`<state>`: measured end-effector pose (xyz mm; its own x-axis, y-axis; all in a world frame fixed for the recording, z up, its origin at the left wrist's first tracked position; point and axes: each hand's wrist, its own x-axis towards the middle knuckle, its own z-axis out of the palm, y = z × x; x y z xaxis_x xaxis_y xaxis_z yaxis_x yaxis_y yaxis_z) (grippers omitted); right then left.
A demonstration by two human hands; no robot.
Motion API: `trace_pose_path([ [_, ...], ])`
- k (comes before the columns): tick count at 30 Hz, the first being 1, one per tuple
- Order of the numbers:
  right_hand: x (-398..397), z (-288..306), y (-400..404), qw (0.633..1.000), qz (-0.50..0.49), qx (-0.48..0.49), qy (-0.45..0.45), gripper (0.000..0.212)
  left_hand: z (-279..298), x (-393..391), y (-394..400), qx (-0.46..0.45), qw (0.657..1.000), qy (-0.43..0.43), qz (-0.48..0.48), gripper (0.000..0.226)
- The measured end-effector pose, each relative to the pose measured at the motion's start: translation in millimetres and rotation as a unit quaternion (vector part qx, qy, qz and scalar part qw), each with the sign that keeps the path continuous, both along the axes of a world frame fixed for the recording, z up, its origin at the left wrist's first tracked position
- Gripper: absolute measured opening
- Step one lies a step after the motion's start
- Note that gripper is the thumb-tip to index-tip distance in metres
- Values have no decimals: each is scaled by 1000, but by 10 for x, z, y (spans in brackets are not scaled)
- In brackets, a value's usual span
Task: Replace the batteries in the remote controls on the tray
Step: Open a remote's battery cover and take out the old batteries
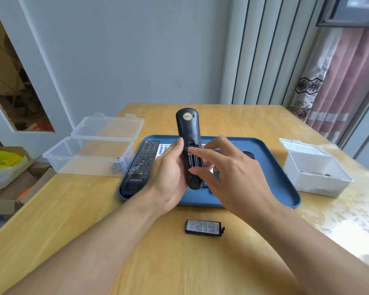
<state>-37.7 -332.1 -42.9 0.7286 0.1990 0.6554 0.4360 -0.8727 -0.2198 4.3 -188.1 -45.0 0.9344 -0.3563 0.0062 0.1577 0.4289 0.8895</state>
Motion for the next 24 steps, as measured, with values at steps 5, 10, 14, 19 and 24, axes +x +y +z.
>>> trace_pose_path([
  [5, 14, 63, -10, 999, 8, -13, 40, 31, -42, 5, -20, 11, 1000, -25, 2, 48],
  [10, 18, 105, -40, 992, 40, 56, 109, 26, -70, -27, -50, 28, 999, -40, 3, 41],
  [14, 25, 110, -49, 985, 36, 114, 124, 25, -86, -42, -82, 30, 999, -44, 2, 38],
  [19, 14, 120, 29, 935, 32, 305, 179, 24, -50, -19, -66, -11, 999, -37, 18, 43],
  [24, 6, 135, 6, 866, 59, 419, 267, 17, -45, -14, -71, -7, 999, -51, 14, 32],
])
